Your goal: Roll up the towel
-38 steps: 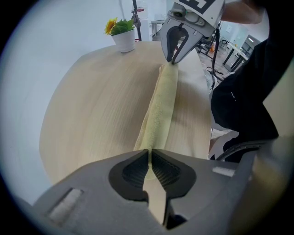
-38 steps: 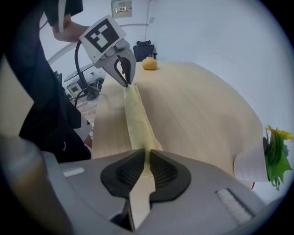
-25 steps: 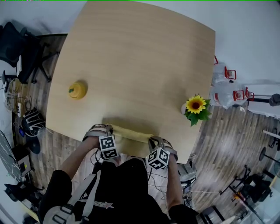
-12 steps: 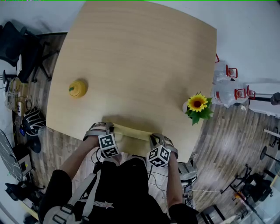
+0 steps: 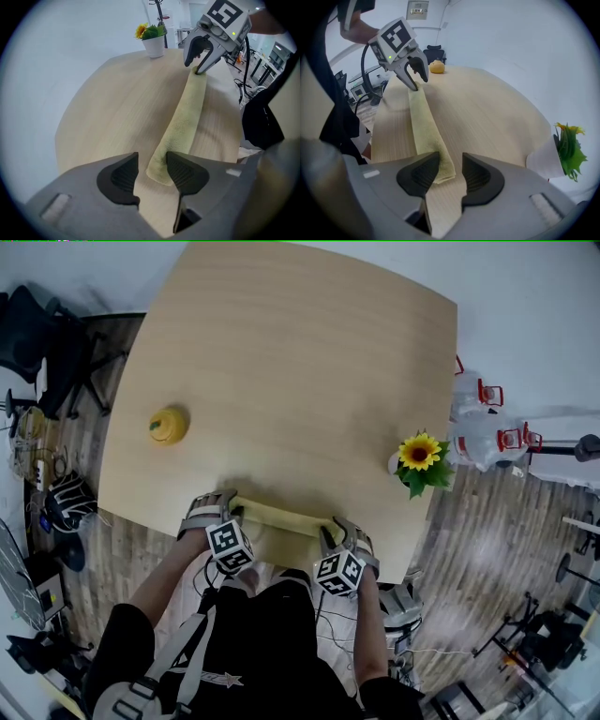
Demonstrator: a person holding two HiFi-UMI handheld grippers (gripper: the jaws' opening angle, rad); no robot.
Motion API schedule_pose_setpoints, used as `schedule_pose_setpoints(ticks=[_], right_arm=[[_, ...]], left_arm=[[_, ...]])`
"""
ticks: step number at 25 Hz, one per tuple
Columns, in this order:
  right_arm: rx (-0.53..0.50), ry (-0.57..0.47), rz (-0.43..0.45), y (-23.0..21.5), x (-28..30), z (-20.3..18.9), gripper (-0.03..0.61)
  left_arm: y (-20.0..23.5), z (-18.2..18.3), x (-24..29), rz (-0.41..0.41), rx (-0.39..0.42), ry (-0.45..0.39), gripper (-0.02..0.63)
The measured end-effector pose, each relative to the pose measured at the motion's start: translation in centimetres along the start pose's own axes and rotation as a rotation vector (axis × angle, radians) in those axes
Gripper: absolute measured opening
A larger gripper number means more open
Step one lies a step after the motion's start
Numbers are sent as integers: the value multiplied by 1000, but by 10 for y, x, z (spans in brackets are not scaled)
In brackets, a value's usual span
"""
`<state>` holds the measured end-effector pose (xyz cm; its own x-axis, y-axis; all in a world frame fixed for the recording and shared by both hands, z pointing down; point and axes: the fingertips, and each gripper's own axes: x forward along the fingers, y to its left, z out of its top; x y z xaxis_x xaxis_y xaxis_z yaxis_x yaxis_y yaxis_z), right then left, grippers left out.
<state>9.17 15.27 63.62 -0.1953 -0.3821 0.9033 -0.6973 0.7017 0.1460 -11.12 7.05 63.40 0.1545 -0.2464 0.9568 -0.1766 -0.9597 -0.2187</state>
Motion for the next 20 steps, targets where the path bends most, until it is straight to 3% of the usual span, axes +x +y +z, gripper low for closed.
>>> schedule_pose_setpoints(ticks=[5,10,14,20], right_arm=[[39,-45,-70,-6,-19,5,164],[120,-120,-154,-17,-46,15,164],[198,-214,-232,-25,-82,31,163],[274,-379,-410,-41,-149,65,152]], left_arm=[[6,-3,-17,49,-50,-28,204],[26,-4,-49,138,-161,-99,201],[40,-2,-86,224,-251,-192,190],[60,4,-154,372,-360,-384,101]])
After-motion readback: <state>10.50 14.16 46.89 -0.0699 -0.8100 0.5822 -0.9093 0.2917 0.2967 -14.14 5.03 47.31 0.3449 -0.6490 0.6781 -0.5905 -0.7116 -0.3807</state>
